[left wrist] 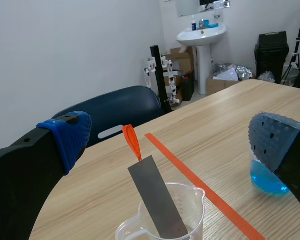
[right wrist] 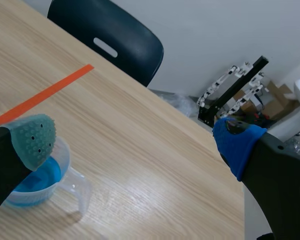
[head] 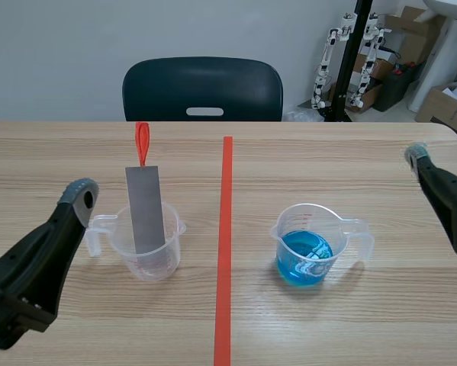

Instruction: Do the redox reaction experiment. return to the home posture

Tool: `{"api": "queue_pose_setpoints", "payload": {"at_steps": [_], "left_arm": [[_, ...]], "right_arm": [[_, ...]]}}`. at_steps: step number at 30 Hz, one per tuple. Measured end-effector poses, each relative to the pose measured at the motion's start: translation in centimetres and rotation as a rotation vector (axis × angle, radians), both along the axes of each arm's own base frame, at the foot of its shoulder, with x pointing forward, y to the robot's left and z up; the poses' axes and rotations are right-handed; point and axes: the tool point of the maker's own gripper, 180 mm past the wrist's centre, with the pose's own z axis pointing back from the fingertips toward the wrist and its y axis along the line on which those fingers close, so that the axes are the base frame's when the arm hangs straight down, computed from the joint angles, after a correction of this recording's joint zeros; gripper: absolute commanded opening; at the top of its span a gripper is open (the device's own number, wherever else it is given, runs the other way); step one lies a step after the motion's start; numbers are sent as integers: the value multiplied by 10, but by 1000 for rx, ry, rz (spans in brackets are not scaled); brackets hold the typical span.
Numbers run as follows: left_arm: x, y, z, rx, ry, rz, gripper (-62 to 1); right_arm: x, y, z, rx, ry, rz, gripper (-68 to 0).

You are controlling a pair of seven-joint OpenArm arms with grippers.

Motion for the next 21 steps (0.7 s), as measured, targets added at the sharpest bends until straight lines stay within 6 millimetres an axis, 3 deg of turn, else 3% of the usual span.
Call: {"api": "queue_pose_setpoints", "payload": {"at_steps": [10,21], "left_arm": [[3,-15,-4,-13,28,-42,14],[2,-16,-4,-15,24,-45,14]], "right_arm": [[-3,19,8,-19,-11,80,4],[1,17,14,14,-38,48,4]]}}
